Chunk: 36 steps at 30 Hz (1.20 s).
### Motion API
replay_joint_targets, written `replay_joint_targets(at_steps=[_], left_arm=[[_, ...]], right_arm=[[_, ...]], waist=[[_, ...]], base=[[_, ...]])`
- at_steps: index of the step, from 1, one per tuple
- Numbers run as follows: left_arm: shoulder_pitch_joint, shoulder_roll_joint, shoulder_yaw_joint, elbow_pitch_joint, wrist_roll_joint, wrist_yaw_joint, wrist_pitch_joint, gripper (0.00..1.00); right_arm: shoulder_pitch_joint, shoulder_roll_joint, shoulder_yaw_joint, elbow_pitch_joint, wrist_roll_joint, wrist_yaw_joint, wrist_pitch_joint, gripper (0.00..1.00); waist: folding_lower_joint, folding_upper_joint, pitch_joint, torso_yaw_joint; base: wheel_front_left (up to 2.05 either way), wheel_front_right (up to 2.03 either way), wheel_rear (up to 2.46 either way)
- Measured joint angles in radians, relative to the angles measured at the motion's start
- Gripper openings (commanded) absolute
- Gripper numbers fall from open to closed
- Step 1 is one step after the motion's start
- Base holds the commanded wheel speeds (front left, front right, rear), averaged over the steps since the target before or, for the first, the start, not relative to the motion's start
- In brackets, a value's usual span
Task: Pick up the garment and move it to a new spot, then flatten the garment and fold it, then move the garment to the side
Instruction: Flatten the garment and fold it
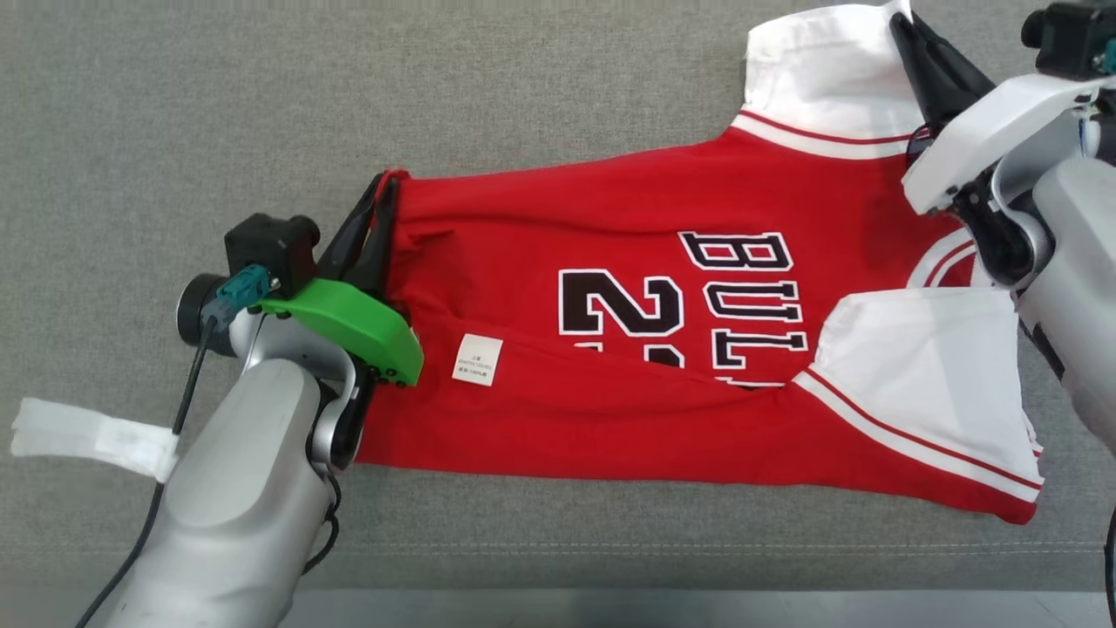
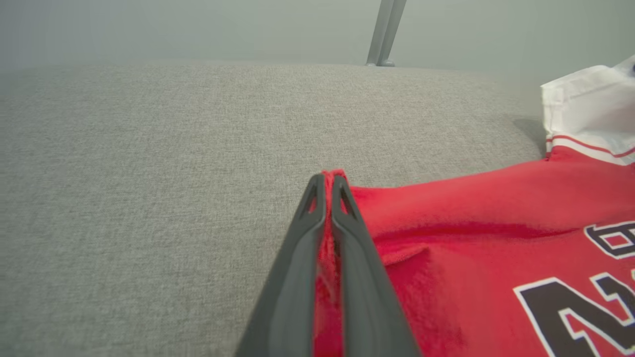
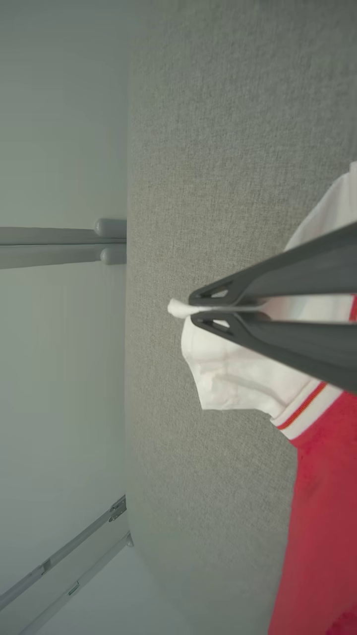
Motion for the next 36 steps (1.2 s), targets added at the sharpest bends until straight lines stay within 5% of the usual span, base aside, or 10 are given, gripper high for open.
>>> replay_joint_targets(at_steps=[4, 20, 30, 36], left_arm=[[0.056, 0.009, 0.011, -0.023, -0.005, 0.000, -0.011, 0.00], [0.274, 0.037, 0.048, -0.181, -0.044, 0.035, -0.021, 0.00], [0.435, 0.037, 0.051, -0.274, -0.070, 0.062, -0.024, 0.00], [0.502, 0.042, 0.056, -0.275, -0.092, 0.069, -0.013, 0.00]], right_arm=[[0.074, -0.002, -0.004, -0.046, 0.030, 0.000, -0.079, 0.00], [0.362, -0.051, -0.081, -0.246, 0.088, 0.000, -0.081, 0.00], [0.569, -0.062, -0.202, -0.370, 0.093, 0.000, -0.077, 0.00], [0.680, -0.048, -0.179, -0.417, 0.047, 0.000, -0.076, 0.00]], waist=[[0.0000, 0.0000, -0.044, -0.020], [0.0000, 0.0000, -0.213, -0.060], [0.0000, 0.0001, -0.242, -0.084], [0.0000, 0.0000, -0.247, -0.096]], base=[[0.00, 0.00, 0.00], [0.00, 0.00, 0.00], [0.00, 0.00, 0.00], [0.00, 0.00, 0.00]])
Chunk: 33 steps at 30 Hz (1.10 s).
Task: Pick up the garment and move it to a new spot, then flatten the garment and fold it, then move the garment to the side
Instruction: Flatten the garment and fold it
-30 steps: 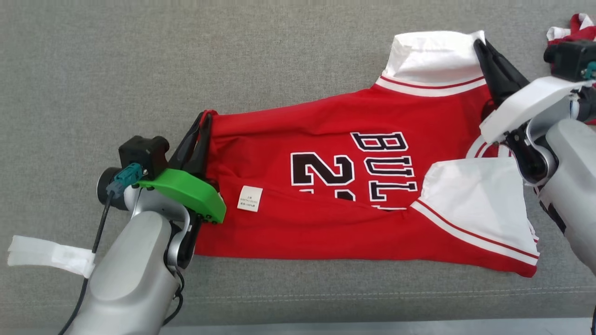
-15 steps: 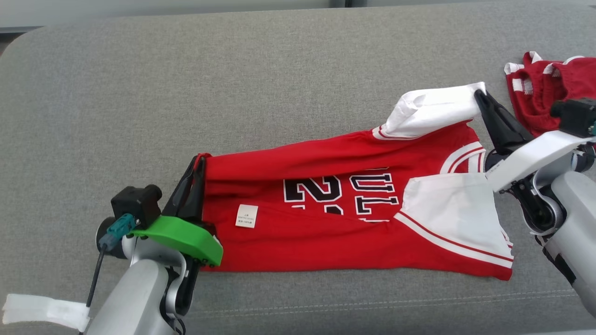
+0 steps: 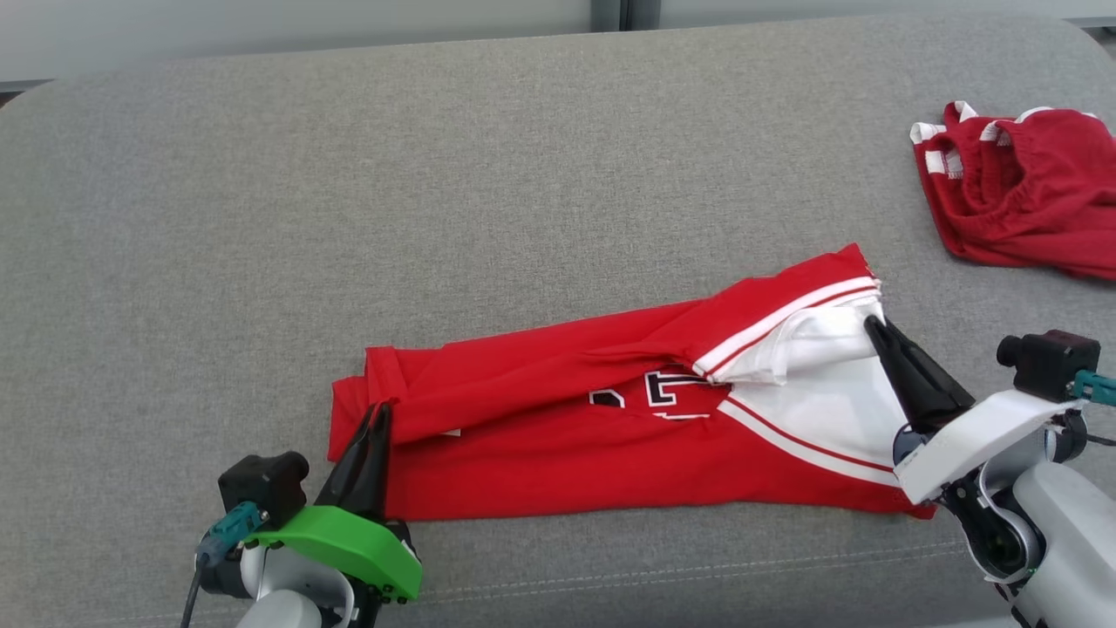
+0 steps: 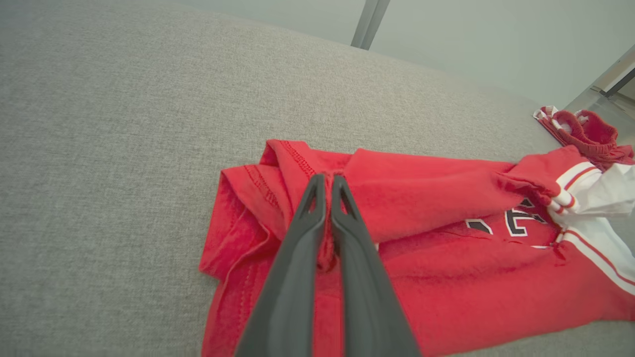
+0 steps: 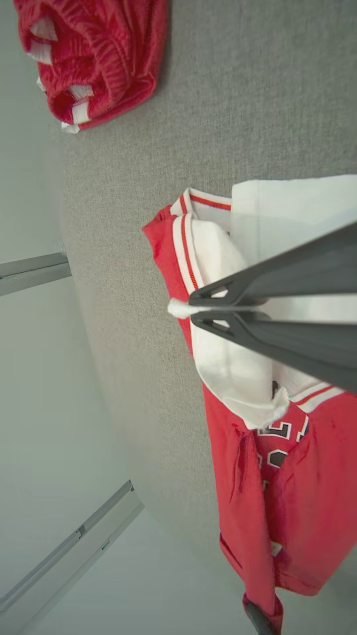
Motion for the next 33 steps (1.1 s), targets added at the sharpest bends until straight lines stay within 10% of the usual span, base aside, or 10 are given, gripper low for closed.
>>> replay_joint_targets(at_steps=[7, 10, 12, 14, 16, 33], left_arm=[[0.009, 0.012, 0.006, 0.026, -0.003, 0.008, 0.021, 0.00], [0.018, 0.021, 0.007, 0.045, 0.001, 0.008, 0.037, 0.41], [0.025, 0.027, 0.009, 0.056, 0.006, 0.010, 0.042, 1.00], [0.027, 0.034, 0.016, 0.066, 0.016, 0.018, 0.042, 1.00], [0.027, 0.045, 0.030, 0.071, 0.033, 0.018, 0.041, 1.00], [0.025, 0.048, 0.096, -0.003, 0.115, 0.028, 0.000, 1.00]], right_arm=[[0.041, -0.028, 0.015, -0.019, -0.123, 0.000, 0.002, 0.00], [0.054, -0.032, 0.014, -0.018, -0.160, 0.000, 0.002, 0.12], [0.064, -0.040, 0.007, -0.015, -0.188, 0.001, 0.002, 0.34], [0.077, -0.044, -0.001, -0.012, -0.197, 0.001, 0.002, 0.78], [0.091, -0.048, -0.001, -0.009, -0.218, 0.001, 0.002, 1.00], [0.161, -0.054, -0.085, 0.041, -0.150, 0.001, 0.002, 1.00]], waist=[[0.0000, 0.0000, -0.007, -0.015], [0.0000, 0.0000, -0.006, -0.024], [0.0000, 0.0000, -0.004, -0.027], [0.0000, 0.0000, -0.003, -0.028], [0.0000, 0.0000, -0.003, -0.029], [0.0000, 0.0000, -0.044, -0.048]], base=[[0.00, 0.00, 0.00], [0.00, 0.00, 0.00], [0.00, 0.00, 0.00], [0.00, 0.00, 0.00], [0.00, 0.00, 0.00], [0.00, 0.00, 0.00]])
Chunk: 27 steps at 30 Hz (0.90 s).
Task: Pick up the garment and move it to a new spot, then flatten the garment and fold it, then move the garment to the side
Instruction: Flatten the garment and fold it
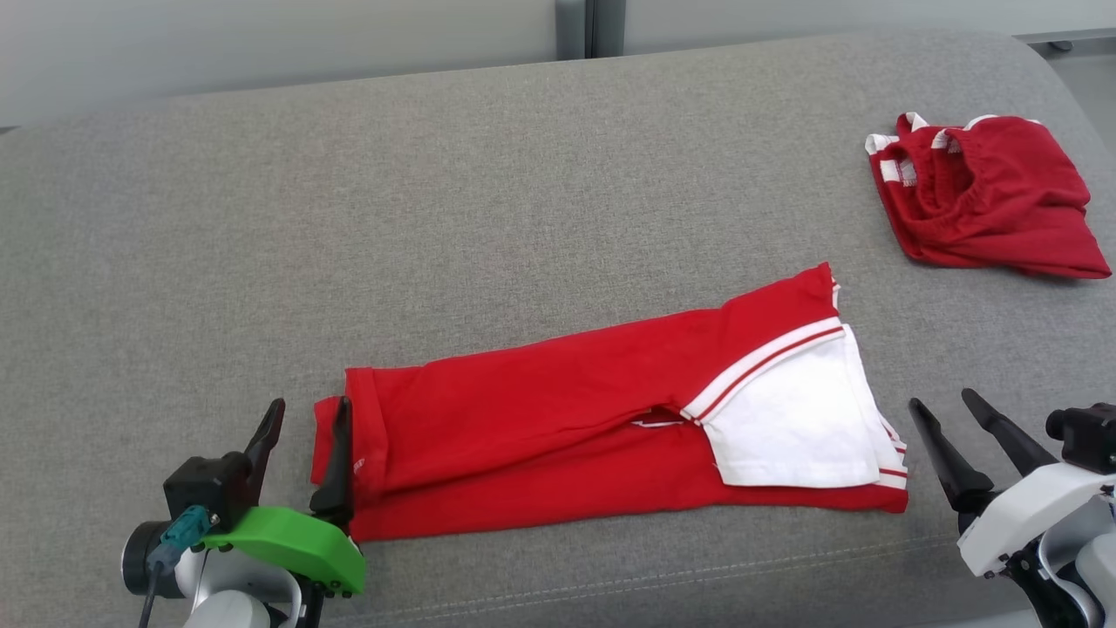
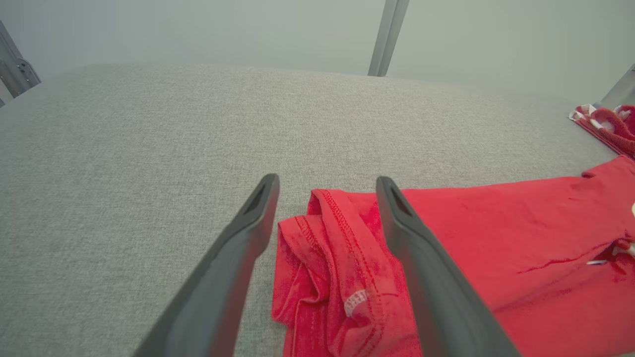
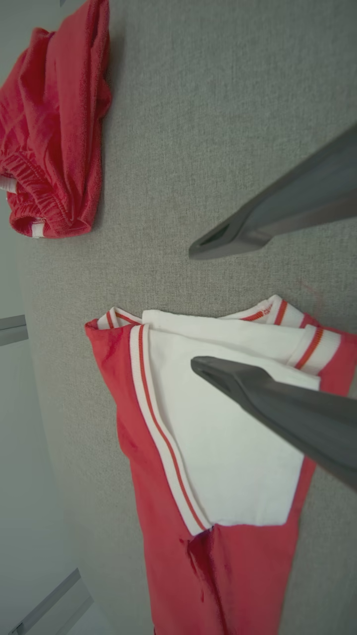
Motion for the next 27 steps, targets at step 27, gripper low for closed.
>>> replay_joint_targets(at_steps=[27], left_arm=[[-0.004, -0.052, 0.046, -0.088, 0.060, 0.003, -0.009, 1.00]], right_arm=[[-0.145, 0.062, -0.042, 0.227, 0.215, -0.003, 0.295, 1.00]], waist=[[0.0000, 0.0000, 0.005, 0.152]], base=[[0.00, 0.00, 0.00]])
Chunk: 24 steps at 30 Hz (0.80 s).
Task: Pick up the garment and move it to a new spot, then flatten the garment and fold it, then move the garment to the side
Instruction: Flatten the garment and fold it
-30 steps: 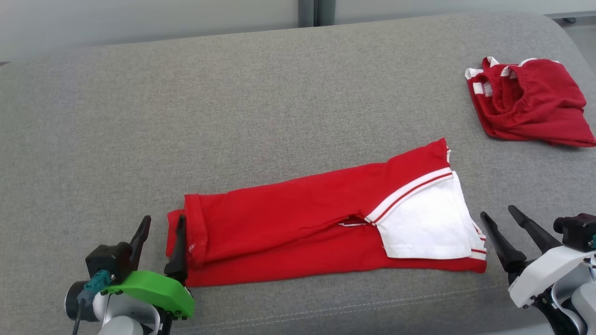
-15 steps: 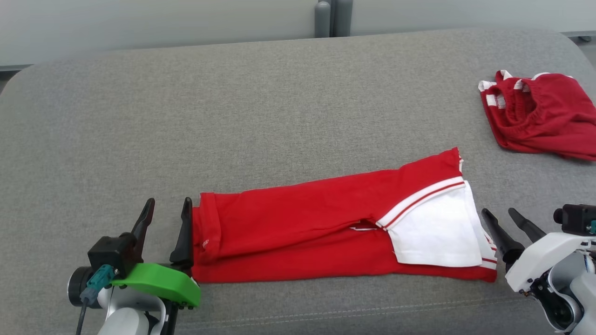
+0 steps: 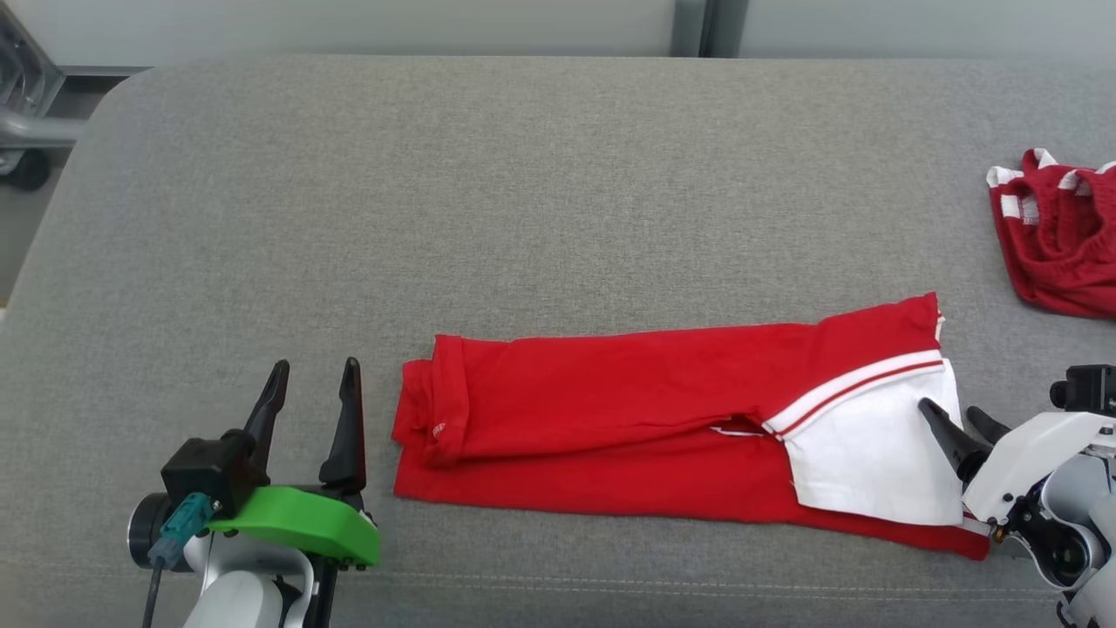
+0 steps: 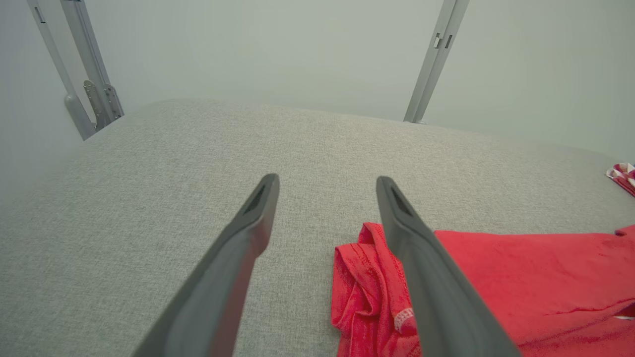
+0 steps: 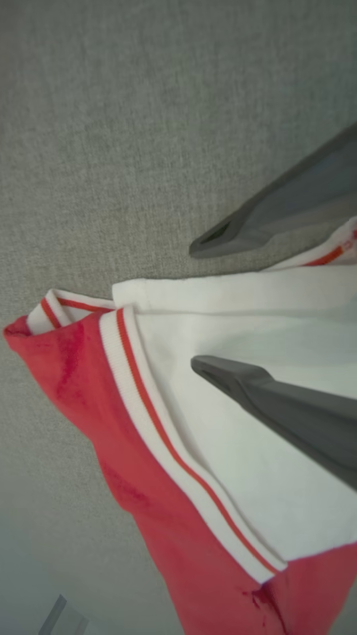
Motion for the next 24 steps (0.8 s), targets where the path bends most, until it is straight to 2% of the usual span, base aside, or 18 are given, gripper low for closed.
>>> replay_joint_targets(at_steps=[6, 7, 8, 10, 12, 24], left_arm=[[0.002, -0.003, 0.032, -0.003, 0.006, 0.002, -0.003, 1.00], [0.002, -0.003, 0.035, -0.003, 0.006, 0.004, -0.003, 1.00], [0.002, -0.004, 0.037, -0.004, 0.007, 0.004, -0.003, 1.00], [0.003, -0.008, 0.040, -0.007, 0.009, 0.004, -0.003, 1.00], [0.003, -0.010, 0.041, -0.009, 0.015, 0.004, -0.003, 1.00], [0.039, -0.018, 0.064, -0.013, 0.034, 0.004, -0.003, 1.00]], right_arm=[[-0.037, 0.010, 0.013, 0.034, 0.008, 0.000, 0.057, 1.00], [-0.046, 0.013, 0.019, 0.035, 0.009, 0.000, 0.062, 0.96], [-0.054, 0.014, 0.027, 0.035, 0.008, 0.000, 0.066, 0.47], [-0.063, 0.014, 0.041, 0.036, 0.001, 0.000, 0.071, 0.27], [-0.072, 0.015, 0.053, 0.035, -0.008, 0.000, 0.071, 0.00], [-0.106, 0.007, 0.048, 0.036, -0.013, 0.002, 0.047, 0.00]], waist=[[0.0000, 0.0000, 0.008, 0.029], [0.0000, 0.0000, 0.009, 0.030], [0.0000, 0.0000, 0.010, 0.031], [0.0000, 0.0000, 0.010, 0.032], [0.0000, 0.0000, 0.009, 0.032], [0.0000, 0.0000, -0.014, 0.001]], base=[[0.00, 0.00, 0.00], [0.00, 0.00, 0.00], [0.00, 0.00, 0.00], [0.00, 0.00, 0.00], [0.00, 0.00, 0.00], [0.00, 0.00, 0.00]])
